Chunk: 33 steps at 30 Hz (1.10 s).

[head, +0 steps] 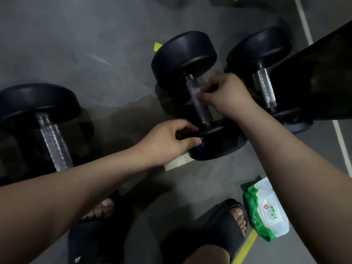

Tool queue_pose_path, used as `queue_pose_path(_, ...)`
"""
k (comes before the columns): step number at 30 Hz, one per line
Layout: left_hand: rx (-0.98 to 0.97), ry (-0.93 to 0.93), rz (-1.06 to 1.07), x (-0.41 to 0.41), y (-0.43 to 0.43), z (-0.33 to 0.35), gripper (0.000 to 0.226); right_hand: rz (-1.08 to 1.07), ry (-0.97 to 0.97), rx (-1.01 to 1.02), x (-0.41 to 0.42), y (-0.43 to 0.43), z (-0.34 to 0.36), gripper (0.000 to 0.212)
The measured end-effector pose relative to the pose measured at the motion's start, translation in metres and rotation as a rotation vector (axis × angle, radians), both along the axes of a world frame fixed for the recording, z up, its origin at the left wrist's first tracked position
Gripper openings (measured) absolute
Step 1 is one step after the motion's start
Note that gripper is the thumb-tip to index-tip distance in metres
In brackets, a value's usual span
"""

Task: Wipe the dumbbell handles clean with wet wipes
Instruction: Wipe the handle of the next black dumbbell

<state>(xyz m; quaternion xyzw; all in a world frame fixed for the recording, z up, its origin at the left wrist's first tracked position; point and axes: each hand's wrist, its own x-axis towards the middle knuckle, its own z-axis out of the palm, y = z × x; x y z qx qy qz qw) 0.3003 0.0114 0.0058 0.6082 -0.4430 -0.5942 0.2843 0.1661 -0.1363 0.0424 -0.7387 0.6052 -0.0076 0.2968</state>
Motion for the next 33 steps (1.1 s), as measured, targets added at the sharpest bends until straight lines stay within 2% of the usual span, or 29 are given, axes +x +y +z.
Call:
queue_pose_path(2,0.005,-0.007,-0.008,0.002,-0.002,0.001,0.023,0.015,0.017,0.047,0.0,-0.001,0.005,0.016)
queue_pose_path(8,0.051,-0.037,0.003,0.003,-0.002,0.003,0.025,0.026,0.071,-0.062,0.025,-0.018,0.004,0.018)
queue_pose_path(16,0.079,-0.121,0.024,0.004,0.0,0.002,0.027,0.254,0.404,0.267,-0.007,0.01,0.033,0.033)
queue_pose_path(18,0.077,-0.122,0.035,0.003,-0.001,0.002,0.027,0.237,0.396,0.222,0.004,0.003,0.03,0.031)
queue_pose_path(22,0.074,-0.105,0.055,0.002,-0.002,0.004,0.03,0.105,0.229,0.088,0.018,-0.003,0.02,0.033)
queue_pose_path(26,0.082,-0.108,0.031,0.003,-0.002,0.006,0.027,0.202,0.391,0.223,-0.005,0.009,0.029,0.036)
queue_pose_path(28,0.073,-0.079,-0.017,0.007,-0.004,0.006,0.018,0.15,0.324,0.266,-0.016,0.013,0.029,0.033)
queue_pose_path(30,0.056,-0.044,0.007,0.014,-0.008,0.008,0.012,0.078,0.152,0.222,-0.022,0.016,0.028,0.025)
queue_pose_path(33,-0.016,-0.021,0.137,0.02,-0.023,0.01,0.025,-0.017,-0.125,0.178,-0.032,0.022,0.033,0.015)
